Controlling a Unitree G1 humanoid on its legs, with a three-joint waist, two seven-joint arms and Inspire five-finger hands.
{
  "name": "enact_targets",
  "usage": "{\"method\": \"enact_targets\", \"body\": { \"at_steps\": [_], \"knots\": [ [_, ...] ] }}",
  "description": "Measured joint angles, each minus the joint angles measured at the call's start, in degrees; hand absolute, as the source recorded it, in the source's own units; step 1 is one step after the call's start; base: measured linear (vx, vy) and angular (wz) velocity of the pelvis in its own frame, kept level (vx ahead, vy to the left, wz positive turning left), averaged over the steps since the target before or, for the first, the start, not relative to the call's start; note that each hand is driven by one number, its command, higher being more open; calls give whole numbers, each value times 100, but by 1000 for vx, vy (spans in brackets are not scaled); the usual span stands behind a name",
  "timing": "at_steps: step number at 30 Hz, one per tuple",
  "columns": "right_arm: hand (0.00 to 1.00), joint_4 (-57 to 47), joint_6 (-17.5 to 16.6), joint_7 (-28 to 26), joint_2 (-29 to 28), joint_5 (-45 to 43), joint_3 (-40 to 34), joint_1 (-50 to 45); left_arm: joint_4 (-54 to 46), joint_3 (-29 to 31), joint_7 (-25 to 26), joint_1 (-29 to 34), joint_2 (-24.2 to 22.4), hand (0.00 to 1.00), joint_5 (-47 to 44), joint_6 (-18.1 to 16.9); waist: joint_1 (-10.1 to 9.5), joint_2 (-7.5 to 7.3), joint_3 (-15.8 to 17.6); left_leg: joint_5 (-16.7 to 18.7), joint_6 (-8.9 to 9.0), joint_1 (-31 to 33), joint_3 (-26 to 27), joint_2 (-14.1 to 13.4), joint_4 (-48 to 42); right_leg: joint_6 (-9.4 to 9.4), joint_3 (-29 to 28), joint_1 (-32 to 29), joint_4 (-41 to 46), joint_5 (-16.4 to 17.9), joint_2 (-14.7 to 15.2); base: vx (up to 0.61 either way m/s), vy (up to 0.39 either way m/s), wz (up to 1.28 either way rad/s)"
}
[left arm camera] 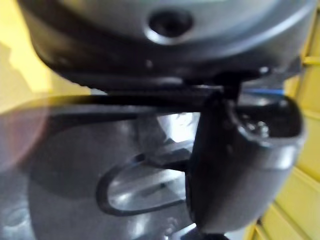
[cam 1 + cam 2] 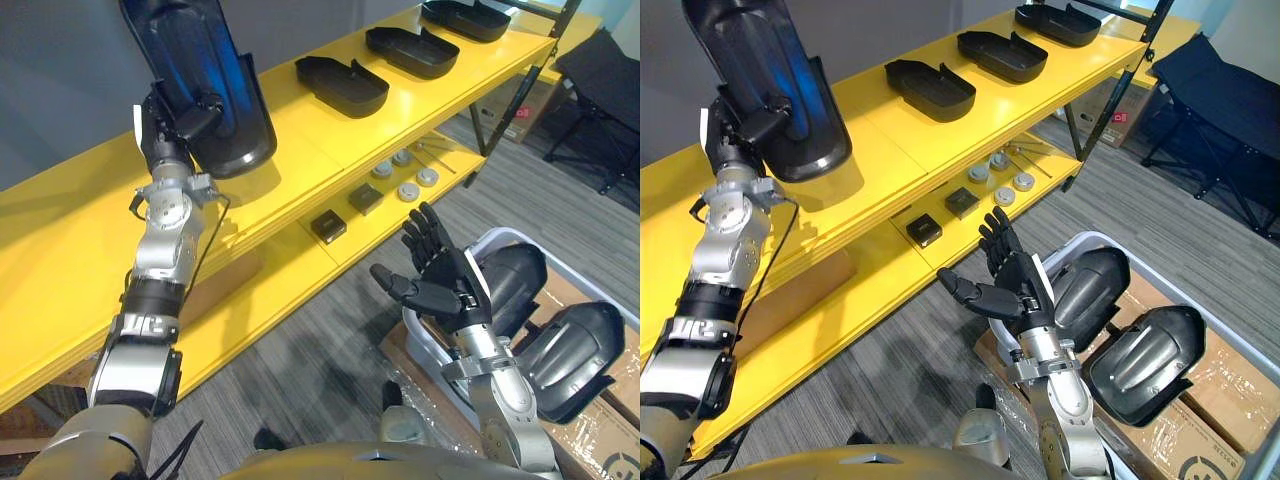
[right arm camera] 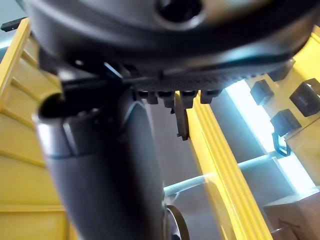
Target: Walk over and take three plastic housings, then place them on the shelf
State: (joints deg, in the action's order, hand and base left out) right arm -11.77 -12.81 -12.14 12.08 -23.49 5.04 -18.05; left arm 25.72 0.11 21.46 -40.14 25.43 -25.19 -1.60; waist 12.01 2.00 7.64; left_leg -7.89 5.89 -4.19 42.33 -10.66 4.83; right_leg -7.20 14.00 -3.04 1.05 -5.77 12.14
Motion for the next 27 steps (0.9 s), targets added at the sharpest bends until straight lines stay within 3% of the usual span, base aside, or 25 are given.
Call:
{"method": "enact_targets", "body": {
  "at_steps": [4,9,17,18,27],
  "knots": [
    [100,-4,-5,188,33,-38,282,45,599,-3,433,-331,2,0,-73,585,178,29,40,-8,-12,105,0,-1,-2,-1,-33,-113,5,-7,-8,0,0,0],
    [100,-185,15,421,-23,-46,335,30,1071,95,688,-462,1,0,-469,1167,237,38,478,-32,-22,169,58,-10,-6,11,-169,-276,92,-19,-29,-12,0,-6],
    [100,-717,15,427,-70,-69,349,102,1075,315,701,-922,48,0,-847,1305,220,38,895,-23,-27,212,64,-15,-30,14,-177,-317,104,-20,-27,-1,0,-1],
    [100,-733,16,429,-69,-68,388,128,1073,320,704,-1005,97,100,-874,1303,219,44,966,11,-47,283,58,-45,-139,14,-175,-341,105,-20,-23,0,0,0],
    [100,-734,20,535,-52,-71,515,141,1136,428,840,-1048,220,100,-1036,1335,228,148,1136,30,-51,267,66,-99,-224,21,-189,-338,167,-11,-41,0,0,0]
  ]
}}
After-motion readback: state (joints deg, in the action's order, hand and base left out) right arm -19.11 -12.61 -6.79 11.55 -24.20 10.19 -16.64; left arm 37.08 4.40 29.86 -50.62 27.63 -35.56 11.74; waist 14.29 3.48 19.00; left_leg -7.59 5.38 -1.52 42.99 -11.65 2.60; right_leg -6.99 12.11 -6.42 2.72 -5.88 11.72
